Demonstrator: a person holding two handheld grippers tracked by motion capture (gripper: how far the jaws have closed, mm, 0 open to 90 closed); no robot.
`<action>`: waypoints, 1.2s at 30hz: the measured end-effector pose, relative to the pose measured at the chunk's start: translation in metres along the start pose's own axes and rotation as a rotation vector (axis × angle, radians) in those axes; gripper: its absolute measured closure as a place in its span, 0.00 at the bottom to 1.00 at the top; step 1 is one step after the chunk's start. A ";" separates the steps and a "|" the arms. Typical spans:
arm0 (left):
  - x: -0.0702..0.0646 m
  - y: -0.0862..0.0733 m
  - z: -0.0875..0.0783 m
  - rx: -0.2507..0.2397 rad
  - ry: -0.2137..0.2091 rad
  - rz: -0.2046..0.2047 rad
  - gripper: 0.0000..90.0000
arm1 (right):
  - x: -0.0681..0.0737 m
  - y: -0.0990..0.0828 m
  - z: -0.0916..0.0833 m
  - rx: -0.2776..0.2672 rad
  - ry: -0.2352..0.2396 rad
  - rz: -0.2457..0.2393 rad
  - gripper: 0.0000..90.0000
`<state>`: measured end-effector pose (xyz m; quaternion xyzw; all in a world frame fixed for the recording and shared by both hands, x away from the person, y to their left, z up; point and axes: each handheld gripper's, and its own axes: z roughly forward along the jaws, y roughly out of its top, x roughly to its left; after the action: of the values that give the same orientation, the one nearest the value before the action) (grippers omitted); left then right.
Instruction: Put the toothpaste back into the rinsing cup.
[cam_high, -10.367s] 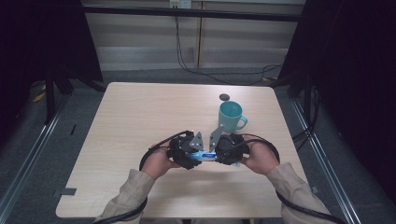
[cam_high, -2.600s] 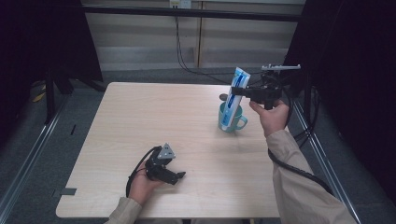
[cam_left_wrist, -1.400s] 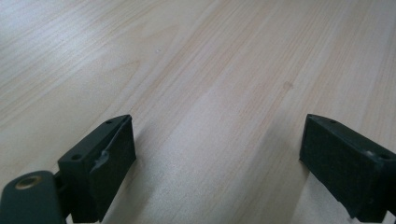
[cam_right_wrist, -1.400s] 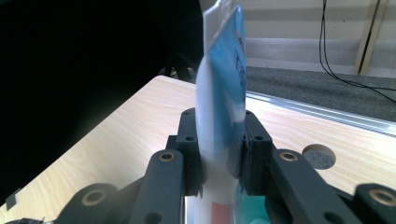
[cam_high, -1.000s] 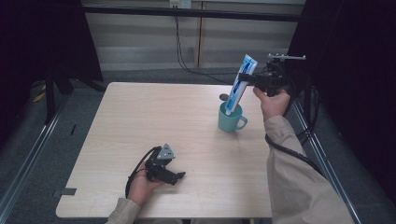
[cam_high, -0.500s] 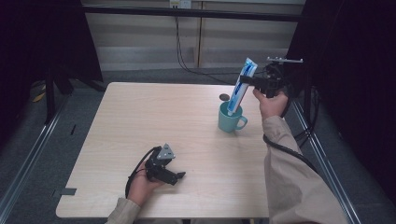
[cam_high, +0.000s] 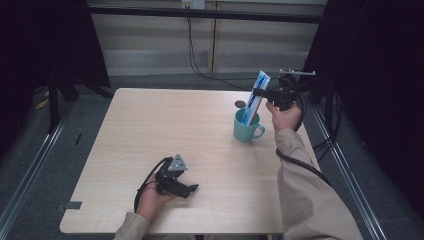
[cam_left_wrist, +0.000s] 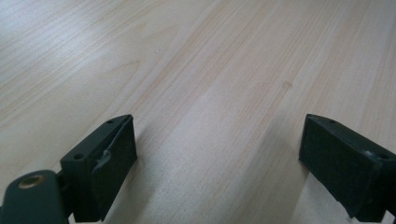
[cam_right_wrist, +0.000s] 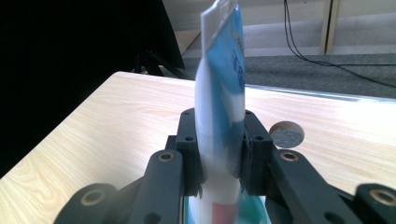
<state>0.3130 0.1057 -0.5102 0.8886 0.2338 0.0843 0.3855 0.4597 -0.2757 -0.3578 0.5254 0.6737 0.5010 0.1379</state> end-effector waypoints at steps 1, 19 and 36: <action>0.000 0.000 0.000 0.000 0.000 0.000 0.12 | 0.000 0.000 0.000 0.000 0.000 0.000 0.82; 0.000 0.000 -0.001 0.002 0.003 0.001 0.13 | -0.003 -0.017 0.014 0.029 -0.005 0.009 0.81; 0.000 -0.001 -0.001 -0.008 0.009 -0.007 0.15 | -0.003 -0.028 0.022 0.045 -0.032 0.010 0.81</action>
<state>0.3128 0.1067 -0.5102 0.8859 0.2384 0.0879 0.3881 0.4606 -0.2650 -0.3919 0.5398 0.6800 0.4777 0.1344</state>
